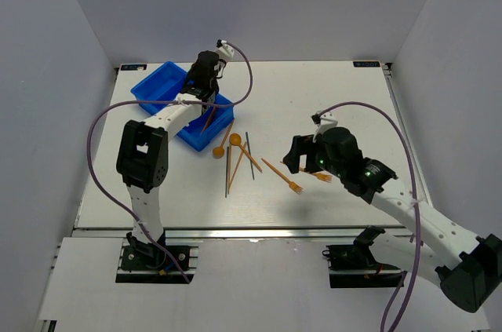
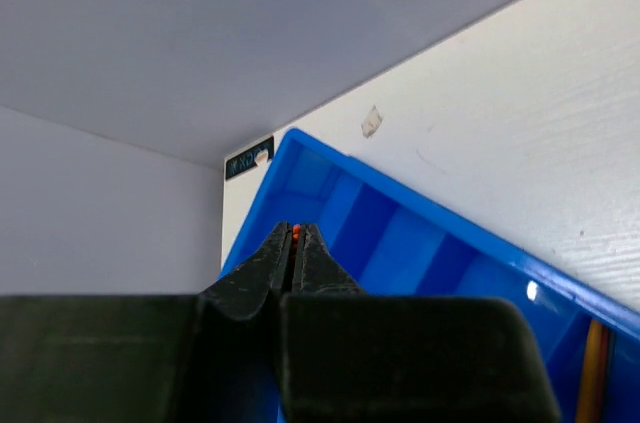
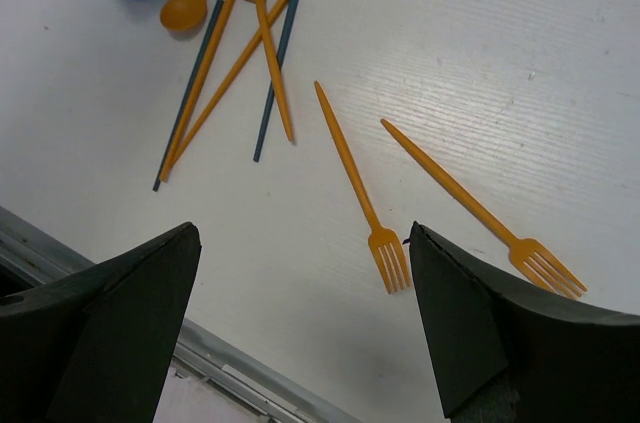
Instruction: Sort the eating utensils into containers
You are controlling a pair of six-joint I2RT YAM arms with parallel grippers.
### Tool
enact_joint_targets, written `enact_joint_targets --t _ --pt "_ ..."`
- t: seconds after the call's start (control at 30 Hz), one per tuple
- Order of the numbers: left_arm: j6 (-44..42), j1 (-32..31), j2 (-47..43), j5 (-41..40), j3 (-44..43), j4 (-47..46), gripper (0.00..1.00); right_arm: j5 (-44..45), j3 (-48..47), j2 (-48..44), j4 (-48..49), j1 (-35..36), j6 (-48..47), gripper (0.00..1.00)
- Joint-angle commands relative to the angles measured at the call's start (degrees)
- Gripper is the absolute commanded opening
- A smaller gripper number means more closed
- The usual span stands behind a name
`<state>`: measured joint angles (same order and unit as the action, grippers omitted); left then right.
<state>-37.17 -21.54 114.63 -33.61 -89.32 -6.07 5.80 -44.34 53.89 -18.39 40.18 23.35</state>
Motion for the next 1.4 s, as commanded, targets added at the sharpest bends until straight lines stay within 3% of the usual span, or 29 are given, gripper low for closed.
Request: enact_joint_targets --t 0.0,0.13,0.33,0.73,0.9,1.03,1.1,1.3,1.37 --pt "-1.59 0.18 -3.62 3.27 -3.31 0.08 0.0 -1.06 -0.22 2.62 2.57 -0.19 -1.73 0.89" --pt "-3.77 0.27 -3.27 4.69 -4.55 1.85 0.0 -1.85 -0.31 4.47 3.8 -0.19 -1.82 0.89" --pt "-10.03 0.71 -0.64 1.97 -0.44 -2.63 0.0 -2.11 -0.31 5.79 4.5 -0.37 -2.17 0.89" --pt "-7.13 2.11 2.26 2.58 7.49 -8.97 0.0 0.26 -1.63 4.03 2.84 -1.16 -3.05 0.89" --pt "-5.11 2.2 0.42 3.98 9.07 -8.09 0.28 1.84 -1.45 3.77 1.7 -1.69 -3.05 0.89" --pt "-3.18 2.2 -1.33 4.86 10.12 -7.47 0.41 3.42 -1.89 4.47 0.29 -2.47 -3.14 0.89" --pt "-1.69 2.2 -3.53 6.09 10.48 -7.21 0.54 3.51 -1.81 4.73 0.03 -3.53 -3.05 0.89" --pt "4.46 2.2 -12.3 9.96 11.36 -5.1 0.66 4.04 -1.63 8.33 -1.38 -5.03 -3.66 0.89" --pt "8.5 2.2 -15.12 10.14 11.62 -4.31 0.74 1.76 -2.07 12.71 -1.73 -5.03 -5.51 0.89"
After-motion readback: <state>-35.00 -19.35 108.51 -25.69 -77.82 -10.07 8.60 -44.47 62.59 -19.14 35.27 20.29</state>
